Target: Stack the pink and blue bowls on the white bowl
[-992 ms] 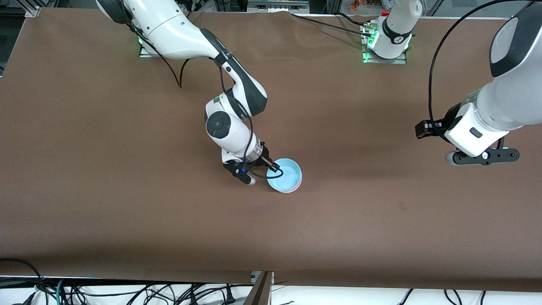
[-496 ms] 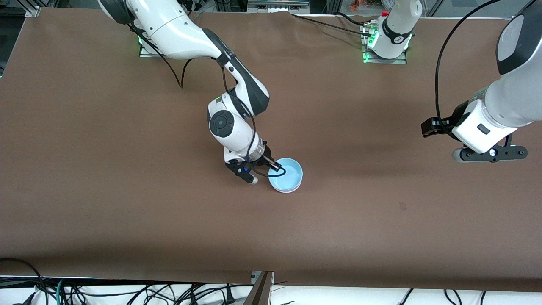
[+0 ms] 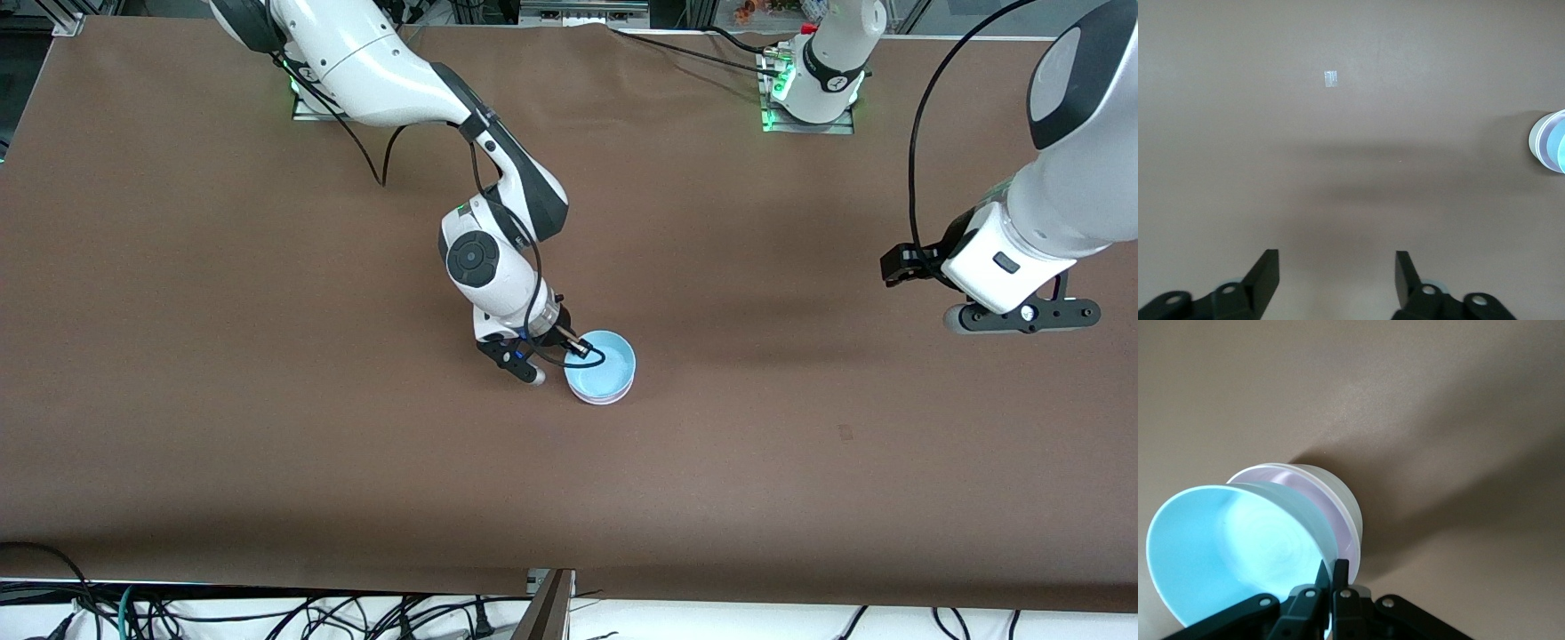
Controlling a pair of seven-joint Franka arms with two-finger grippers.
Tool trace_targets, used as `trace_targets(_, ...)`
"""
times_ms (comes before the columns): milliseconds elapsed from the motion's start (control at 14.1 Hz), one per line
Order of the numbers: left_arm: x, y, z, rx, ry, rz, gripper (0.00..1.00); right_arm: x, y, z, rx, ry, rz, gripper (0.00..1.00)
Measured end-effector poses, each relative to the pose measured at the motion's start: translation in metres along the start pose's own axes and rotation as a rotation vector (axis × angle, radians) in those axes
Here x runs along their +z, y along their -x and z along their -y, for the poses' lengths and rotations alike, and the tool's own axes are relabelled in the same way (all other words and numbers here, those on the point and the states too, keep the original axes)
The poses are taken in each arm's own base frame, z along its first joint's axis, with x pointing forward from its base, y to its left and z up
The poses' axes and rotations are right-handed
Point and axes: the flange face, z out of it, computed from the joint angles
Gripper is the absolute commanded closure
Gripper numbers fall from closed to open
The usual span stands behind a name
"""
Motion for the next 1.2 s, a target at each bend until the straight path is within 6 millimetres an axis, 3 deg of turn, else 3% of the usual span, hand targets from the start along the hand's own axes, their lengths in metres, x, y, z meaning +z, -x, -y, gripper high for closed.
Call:
trace_targets(850, 0.0003, 0.0043, 0.0062, 0.008, -0.007, -0.007, 0.07, 0.0119, 0.0049, -0.0028, -0.019, 0.013, -0.009, 1.0)
trace_targets(921, 0.0002, 0.0043, 0.0062, 0.009, -0.007, -0.007, 0.06, 0.0119, 0.0051, -0.0027, -0.022, 0.014, -0.011, 0.95)
trace_targets(992, 0.0003, 0.0043, 0.0062, 0.009, -0.007, -0.007, 0.04, 0.012, 0.0053, -0.0026, -0.024, 0.014, -0.012, 0.11)
trace_targets(1062, 0.0005, 0.0043, 0.0062, 0.009, -0.007, -0.006, 0.0, 0.0119, 0.0052, -0.0026, -0.025, 0.014, -0.013, 0.0)
trace_targets(1204, 0.0008, 0.0043, 0.0061, 0.009, -0.007, -0.006, 0.0, 0.0112, 0.0032, -0.0028, -0.02, 0.014, -0.017, 0.0)
